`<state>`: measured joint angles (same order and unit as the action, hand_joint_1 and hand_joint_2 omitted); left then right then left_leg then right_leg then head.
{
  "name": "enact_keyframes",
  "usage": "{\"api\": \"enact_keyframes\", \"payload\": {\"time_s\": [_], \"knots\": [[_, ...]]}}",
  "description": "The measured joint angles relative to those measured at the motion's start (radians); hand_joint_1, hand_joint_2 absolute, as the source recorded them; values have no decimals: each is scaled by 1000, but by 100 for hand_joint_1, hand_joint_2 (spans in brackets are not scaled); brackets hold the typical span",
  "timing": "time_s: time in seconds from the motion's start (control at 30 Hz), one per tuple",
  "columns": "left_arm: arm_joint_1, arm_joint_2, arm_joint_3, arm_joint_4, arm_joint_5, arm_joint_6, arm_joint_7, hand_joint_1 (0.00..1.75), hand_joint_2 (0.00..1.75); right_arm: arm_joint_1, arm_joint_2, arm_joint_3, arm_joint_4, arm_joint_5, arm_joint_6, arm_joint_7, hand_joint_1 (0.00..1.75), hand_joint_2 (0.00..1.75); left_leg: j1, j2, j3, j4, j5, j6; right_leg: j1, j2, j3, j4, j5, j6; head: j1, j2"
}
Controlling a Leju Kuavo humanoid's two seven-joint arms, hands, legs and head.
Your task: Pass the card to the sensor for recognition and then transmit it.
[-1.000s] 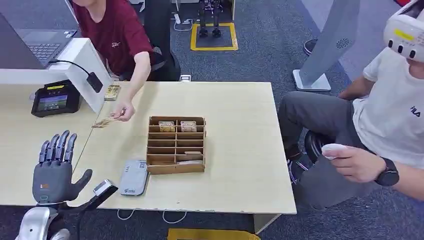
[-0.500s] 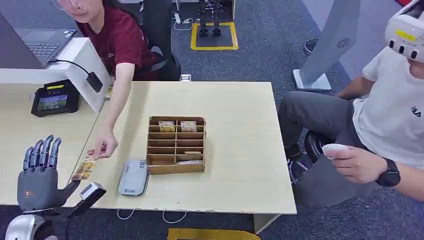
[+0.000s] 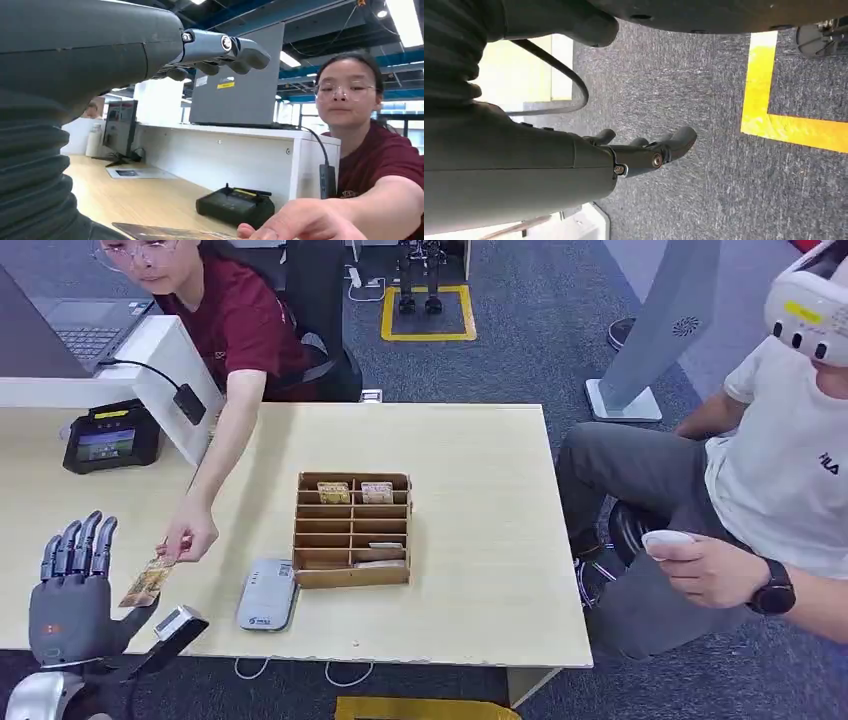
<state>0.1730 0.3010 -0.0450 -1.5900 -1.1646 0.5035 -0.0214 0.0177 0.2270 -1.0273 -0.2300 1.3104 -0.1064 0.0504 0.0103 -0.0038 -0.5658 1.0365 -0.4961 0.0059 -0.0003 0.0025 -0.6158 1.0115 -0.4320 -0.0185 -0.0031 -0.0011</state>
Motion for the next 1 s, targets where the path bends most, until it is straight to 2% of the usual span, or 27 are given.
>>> {"api": "enact_keyframes", "payload": {"time_s": [0.03, 0.07, 0.2, 0.83, 1.0], "knots": [[0, 0, 0, 0, 5, -2, 0, 51, 175, 0, 0, 0, 0, 6, -1, -1, 0, 175, 0, 0, 0, 0, 0, 0, 0, 0, 0, 0, 0, 0, 0, 0], [0, 0, 1, 0, 9, -4, 0, 175, 175, 0, 0, 0, 0, 9, -2, -1, 0, 175, 0, 0, 0, 0, 0, 0, 0, 0, 0, 0, 0, 0, 0, 0], [2, 1, 5, -2, 33, -26, -2, 175, 175, -1, 0, 0, 0, 19, -6, -1, 0, 175, 0, 0, 0, 0, 0, 0, 0, 0, 0, 0, 0, 0, 0, 0], [32, -7, 27, -23, 90, -16, -43, 175, 175, -4, 0, 9, 0, 64, -9, -2, 0, 175, 0, 0, 0, 0, 0, 0, 0, 0, 0, 0, 0, 0, 0, 0], [47, -11, 29, -47, 245, -6, -159, 175, 175, -4, 0, 10, 1, 79, -8, -10, 0, 175, 0, 0, 0, 0, 0, 0, 0, 0, 0, 0, 0, 0, 0, 0]]}}
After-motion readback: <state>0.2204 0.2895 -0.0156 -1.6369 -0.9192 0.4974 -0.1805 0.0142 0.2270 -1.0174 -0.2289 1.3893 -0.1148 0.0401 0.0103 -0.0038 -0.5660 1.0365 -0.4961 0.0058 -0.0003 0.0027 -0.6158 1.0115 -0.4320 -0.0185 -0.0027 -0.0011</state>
